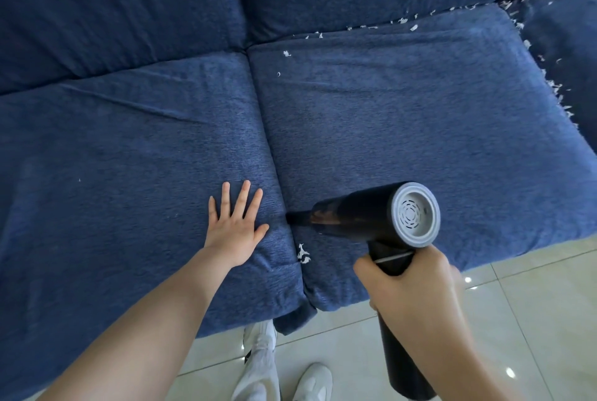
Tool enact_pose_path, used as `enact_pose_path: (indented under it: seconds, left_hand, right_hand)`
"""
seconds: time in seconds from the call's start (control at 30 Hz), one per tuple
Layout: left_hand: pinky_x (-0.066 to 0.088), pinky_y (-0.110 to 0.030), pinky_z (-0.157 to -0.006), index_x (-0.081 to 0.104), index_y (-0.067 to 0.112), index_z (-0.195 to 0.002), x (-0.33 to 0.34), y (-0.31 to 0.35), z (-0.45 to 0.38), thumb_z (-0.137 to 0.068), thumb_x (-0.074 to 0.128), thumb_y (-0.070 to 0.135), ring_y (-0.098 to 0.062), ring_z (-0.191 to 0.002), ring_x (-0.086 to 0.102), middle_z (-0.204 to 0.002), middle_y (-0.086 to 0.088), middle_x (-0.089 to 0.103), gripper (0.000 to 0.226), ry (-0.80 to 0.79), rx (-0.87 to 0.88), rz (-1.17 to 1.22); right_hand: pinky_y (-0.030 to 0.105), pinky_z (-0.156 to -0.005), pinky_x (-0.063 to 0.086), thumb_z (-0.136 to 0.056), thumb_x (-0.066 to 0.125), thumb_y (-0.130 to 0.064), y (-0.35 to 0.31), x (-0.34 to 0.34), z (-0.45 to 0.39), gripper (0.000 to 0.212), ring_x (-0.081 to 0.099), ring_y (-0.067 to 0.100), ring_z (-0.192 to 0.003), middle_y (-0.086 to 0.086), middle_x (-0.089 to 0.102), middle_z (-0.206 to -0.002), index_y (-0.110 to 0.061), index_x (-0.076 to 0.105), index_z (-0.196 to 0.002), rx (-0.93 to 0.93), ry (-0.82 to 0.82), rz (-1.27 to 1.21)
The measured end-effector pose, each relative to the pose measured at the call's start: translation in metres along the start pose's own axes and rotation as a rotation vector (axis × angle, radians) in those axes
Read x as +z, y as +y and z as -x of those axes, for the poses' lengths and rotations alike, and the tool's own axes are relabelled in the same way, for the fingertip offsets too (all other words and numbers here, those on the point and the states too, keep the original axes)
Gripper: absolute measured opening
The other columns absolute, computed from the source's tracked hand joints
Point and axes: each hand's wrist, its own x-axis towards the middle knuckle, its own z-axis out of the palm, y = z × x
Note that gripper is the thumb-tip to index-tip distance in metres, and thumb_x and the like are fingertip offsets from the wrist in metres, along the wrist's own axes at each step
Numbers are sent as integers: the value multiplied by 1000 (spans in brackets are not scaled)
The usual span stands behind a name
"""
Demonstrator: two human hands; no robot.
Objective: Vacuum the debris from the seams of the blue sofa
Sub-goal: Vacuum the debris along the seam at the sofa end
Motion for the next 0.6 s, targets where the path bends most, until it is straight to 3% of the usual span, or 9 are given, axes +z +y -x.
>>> enact_pose_path:
  seconds: [0.13, 0.3, 0.47, 0.6]
  left_hand:
    - [-10, -58, -115, -29, 29, -143, -1, 3, 4, -98, 14, 58, -36, -138, -34, -150, 3, -40, 69, -26, -1, 1]
    - [-8, -58, -116, -27, 28, -146, 4, 7, 13, -99, 13, 54, -37, -139, -32, -151, 2, -39, 67, -32, -2, -4]
    - [-8, -58, -116, -30, 28, -142, 7, 8, 16, -100, 14, 54, -37, -140, -31, -151, 2, -39, 66, -23, 4, -11]
    - [-9, -58, -116, -26, 28, -146, 8, 7, 16, -100, 14, 53, -37, -140, -31, -152, 2, -38, 67, -19, 8, -13]
  right_hand:
    - [16, -54, 34, -72, 70, -30, -7, 0, 6, 21, 50, 8, -65, -3, 58, -60, -17, 53, -71, -31, 1, 15]
    - [29, -57, 39, -69, 68, -30, -5, -10, 16, 21, 56, 24, -67, -1, 60, -56, -18, 51, -66, -38, -23, 46]
    - [30, -63, 42, -70, 68, -31, 2, -1, 11, 20, 57, 25, -71, 1, 61, -60, -18, 52, -69, 0, -36, 29]
    - [29, -58, 42, -69, 67, -30, 2, -13, 16, 17, 62, 24, -72, 2, 65, -60, -19, 54, -69, -20, -44, 33]
